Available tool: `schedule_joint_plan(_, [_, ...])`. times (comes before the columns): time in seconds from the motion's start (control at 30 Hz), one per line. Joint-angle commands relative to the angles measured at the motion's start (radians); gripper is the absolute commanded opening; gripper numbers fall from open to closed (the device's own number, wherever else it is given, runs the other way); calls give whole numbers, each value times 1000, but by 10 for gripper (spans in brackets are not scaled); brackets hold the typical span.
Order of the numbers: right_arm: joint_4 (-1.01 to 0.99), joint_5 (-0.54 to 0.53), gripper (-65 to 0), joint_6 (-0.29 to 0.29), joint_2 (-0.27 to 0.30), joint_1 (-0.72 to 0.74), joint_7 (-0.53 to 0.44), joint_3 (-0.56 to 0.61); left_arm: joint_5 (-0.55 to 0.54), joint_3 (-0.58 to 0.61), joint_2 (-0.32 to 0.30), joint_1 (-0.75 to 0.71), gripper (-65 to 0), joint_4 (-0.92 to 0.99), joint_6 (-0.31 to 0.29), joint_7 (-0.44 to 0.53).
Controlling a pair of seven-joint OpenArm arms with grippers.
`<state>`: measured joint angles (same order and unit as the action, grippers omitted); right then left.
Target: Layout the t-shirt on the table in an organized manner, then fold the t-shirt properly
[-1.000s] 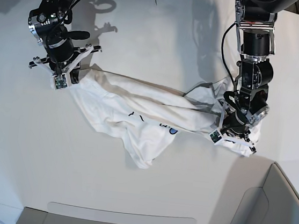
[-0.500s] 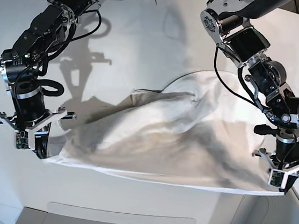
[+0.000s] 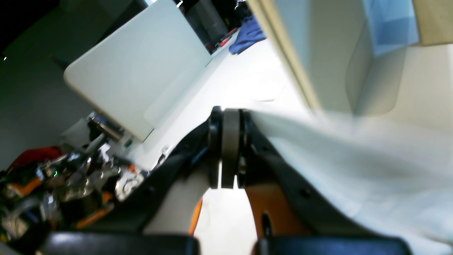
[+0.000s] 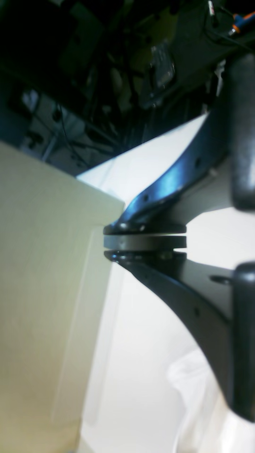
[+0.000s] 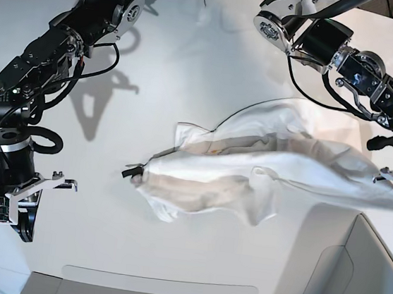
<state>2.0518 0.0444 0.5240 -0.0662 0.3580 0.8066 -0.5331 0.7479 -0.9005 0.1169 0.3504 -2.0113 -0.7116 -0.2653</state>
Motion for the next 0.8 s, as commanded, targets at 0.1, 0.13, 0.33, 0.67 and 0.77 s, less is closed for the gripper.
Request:
schedule_joint_plan(0.1, [13, -10, -650, 2, -1, -124, -22, 11, -8, 1, -4, -95, -650, -15, 14, 14])
schedule_joint_plan(0.13, [13, -10, -650, 3, -2, -158, -22, 15, -9, 1, 4, -113, -650, -15, 14, 16])
schedule_joint_plan(0.33, [10, -10, -650, 161, -4, -422, -22, 279, -101, -6, 25, -265, -650, -15, 14, 16])
schedule_joint_plan(0.67, [-76, -2, -437, 41, -4, -334, -16, 738, -313, -6, 25, -543, -650, -13, 14, 16])
schedule_joint_plan(0.77, [-222, -10, -420, -49, -5, -221, -16, 816, -317, -6, 25, -560, -650, -13, 14, 16])
